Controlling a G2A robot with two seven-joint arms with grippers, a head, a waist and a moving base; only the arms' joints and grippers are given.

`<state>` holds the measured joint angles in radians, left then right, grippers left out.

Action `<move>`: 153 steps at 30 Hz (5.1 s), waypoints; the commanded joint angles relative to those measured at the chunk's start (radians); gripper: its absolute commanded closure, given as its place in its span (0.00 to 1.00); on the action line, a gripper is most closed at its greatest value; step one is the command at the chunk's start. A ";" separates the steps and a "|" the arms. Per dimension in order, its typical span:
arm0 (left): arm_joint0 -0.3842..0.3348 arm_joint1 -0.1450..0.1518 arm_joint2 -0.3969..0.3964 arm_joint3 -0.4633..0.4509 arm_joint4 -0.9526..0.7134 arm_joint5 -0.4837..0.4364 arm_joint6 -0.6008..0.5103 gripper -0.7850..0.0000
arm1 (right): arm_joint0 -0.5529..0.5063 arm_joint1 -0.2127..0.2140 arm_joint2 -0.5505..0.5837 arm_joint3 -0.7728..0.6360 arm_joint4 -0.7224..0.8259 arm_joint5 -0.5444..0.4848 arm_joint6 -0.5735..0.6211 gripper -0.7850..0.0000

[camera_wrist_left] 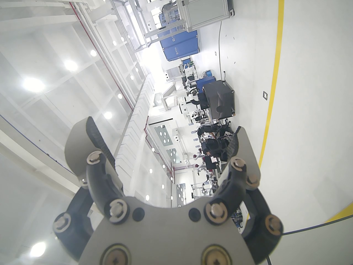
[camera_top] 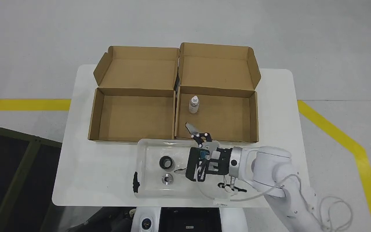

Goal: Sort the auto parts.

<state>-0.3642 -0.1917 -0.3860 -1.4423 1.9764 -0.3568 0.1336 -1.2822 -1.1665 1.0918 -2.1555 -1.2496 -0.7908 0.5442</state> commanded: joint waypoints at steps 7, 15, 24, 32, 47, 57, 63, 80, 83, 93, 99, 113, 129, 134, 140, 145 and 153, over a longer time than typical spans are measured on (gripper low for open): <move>0.000 0.000 0.000 0.000 0.000 0.000 0.000 0.00 | -0.056 0.015 -0.010 0.000 -0.065 -0.038 0.032 0.00; 0.000 0.000 0.000 0.000 0.000 0.000 0.000 0.00 | -0.086 0.027 -0.022 0.036 -0.159 -0.040 0.039 0.00; 0.000 0.000 0.000 0.000 0.000 0.000 0.000 0.00 | -0.129 0.044 -0.001 0.052 -0.196 -0.070 0.046 0.00; 0.000 0.000 0.000 0.000 0.000 0.000 0.000 0.00 | -0.136 0.053 -0.002 0.062 -0.250 -0.067 0.050 0.00; 0.000 0.000 0.000 0.000 0.000 0.000 0.000 0.00 | -0.088 0.052 -0.077 0.120 -0.264 -0.076 0.127 0.00; 0.000 0.000 0.000 0.000 0.000 0.000 0.000 0.00 | -0.050 0.048 -0.131 0.168 -0.243 -0.077 0.169 0.19; 0.000 0.000 0.000 0.000 0.000 0.000 0.000 0.00 | -0.036 0.047 -0.156 0.185 -0.234 -0.078 0.191 0.26; 0.000 0.000 0.000 0.000 0.000 0.000 0.000 0.00 | -0.017 0.051 -0.188 0.198 -0.215 -0.074 0.247 0.82; 0.000 0.000 0.000 0.000 0.000 0.000 0.000 0.00 | -0.012 0.051 -0.194 0.197 -0.206 -0.074 0.250 1.00; 0.000 0.000 0.000 0.000 0.000 0.000 0.000 0.00 | 0.001 0.052 -0.199 0.154 -0.193 -0.052 0.212 1.00; 0.000 0.000 0.000 0.000 0.000 0.000 0.000 0.00 | -0.005 0.056 -0.182 0.123 -0.171 -0.038 0.098 1.00; 0.000 0.000 0.000 0.000 0.000 0.000 0.000 0.00 | -0.074 0.087 -0.019 -0.016 -0.148 -0.026 -0.077 1.00; 0.000 0.000 0.000 0.000 0.000 0.000 0.000 0.00 | -0.155 0.117 0.197 -0.066 -0.106 -0.009 -0.185 1.00; 0.000 0.000 0.000 0.000 0.000 0.000 0.000 0.00 | -0.163 0.120 0.226 -0.046 -0.095 0.008 -0.217 1.00; 0.000 0.000 0.000 0.000 0.000 0.000 0.000 0.00 | -0.149 0.122 0.235 -0.007 -0.089 0.022 -0.247 1.00; 0.000 0.000 0.000 0.000 0.000 0.000 0.000 0.00 | -0.106 0.119 0.216 0.046 -0.083 0.043 -0.251 1.00; 0.000 0.000 0.000 0.000 0.000 0.000 0.000 0.00 | 0.009 0.110 0.145 0.159 -0.078 0.038 -0.212 1.00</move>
<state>-0.3642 -0.1917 -0.3860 -1.4423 1.9764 -0.3568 0.1336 -1.2952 -1.0557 1.2464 -2.0196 -1.3278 -0.7505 0.3223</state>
